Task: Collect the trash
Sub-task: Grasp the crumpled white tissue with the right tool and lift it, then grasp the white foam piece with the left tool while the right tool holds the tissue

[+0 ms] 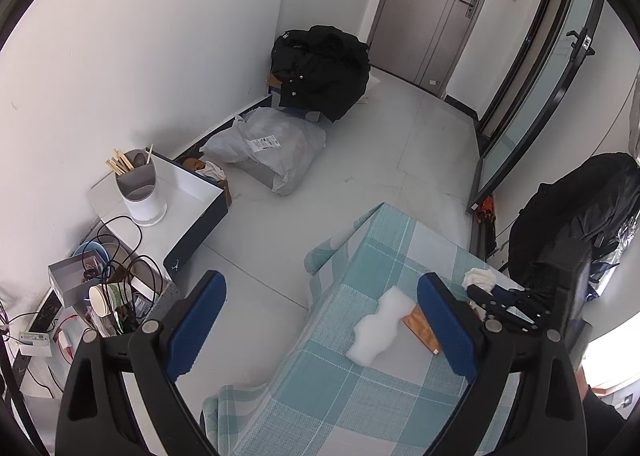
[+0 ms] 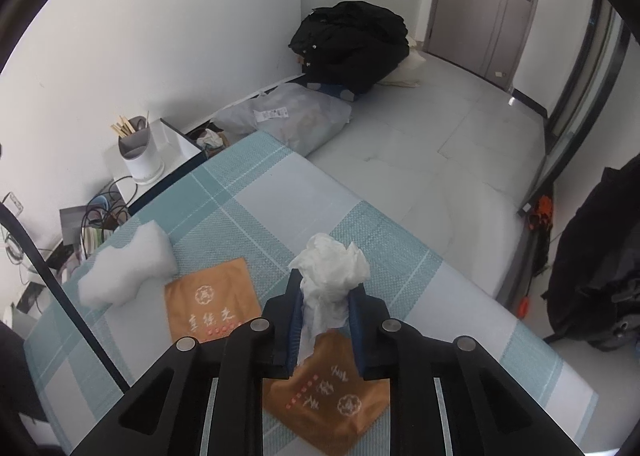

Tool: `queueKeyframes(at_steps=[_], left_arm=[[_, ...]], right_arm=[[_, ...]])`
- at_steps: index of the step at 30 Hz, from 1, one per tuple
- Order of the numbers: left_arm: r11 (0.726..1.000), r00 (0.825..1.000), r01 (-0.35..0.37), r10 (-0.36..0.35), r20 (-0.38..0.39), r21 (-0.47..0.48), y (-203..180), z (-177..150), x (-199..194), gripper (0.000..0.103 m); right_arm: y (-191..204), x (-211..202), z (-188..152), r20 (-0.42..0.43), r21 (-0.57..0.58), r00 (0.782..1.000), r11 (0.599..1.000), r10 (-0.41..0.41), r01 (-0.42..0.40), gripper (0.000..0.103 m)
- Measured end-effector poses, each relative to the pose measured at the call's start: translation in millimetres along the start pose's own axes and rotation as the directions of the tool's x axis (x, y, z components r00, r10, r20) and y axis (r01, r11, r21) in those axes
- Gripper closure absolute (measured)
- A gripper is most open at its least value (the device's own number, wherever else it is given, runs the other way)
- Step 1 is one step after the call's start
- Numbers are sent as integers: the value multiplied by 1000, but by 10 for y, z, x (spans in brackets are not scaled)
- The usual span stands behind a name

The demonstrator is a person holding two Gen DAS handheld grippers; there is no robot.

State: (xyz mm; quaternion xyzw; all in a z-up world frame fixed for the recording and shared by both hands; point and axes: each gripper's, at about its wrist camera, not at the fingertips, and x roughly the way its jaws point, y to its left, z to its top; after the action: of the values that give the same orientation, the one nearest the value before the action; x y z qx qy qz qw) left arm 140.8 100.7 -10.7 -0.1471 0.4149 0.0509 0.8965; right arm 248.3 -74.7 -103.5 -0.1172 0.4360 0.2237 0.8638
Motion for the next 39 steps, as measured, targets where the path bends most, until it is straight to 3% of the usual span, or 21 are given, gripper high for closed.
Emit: queueKeyframes(at_steps=[7, 14, 21, 24, 28, 31, 35, 39], left_arm=[[1000, 1000, 12, -11, -20, 26, -103, -38, 17, 8], [996, 1000, 15, -13, -23, 89, -256, -87, 31, 8], [983, 996, 7, 9, -88, 183, -355, -217, 214, 8], [981, 984, 77, -47, -169, 176, -342, -282, 325, 8], [977, 979, 84, -44, -200, 196, -356, -371, 356, 8], [971, 973, 80, -27, -229, 226, -380, -400, 364, 8], [949, 940, 91, 19, -342, 301, -481, -399, 551, 8], [926, 929, 61, 84, -362, 373, -563, -345, 711, 8]], right_arm=[[52, -490, -168, 59, 30, 997, 998, 53, -55, 84], [112, -921, -543, 84, 92, 994, 993, 68, -76, 84], [139, -1226, -837, 105, 162, 992, 983, 71, -88, 84], [152, -1377, -972, 128, 189, 988, 976, 85, -109, 84], [157, -1548, -1089, 151, 212, 985, 970, 86, -117, 84], [93, -1698, -1213, 183, 259, 977, 953, 108, -154, 84], [54, -1701, -1321, 190, 261, 976, 953, 104, -152, 84], [48, -1747, -1361, 211, 270, 971, 949, 109, -165, 84]])
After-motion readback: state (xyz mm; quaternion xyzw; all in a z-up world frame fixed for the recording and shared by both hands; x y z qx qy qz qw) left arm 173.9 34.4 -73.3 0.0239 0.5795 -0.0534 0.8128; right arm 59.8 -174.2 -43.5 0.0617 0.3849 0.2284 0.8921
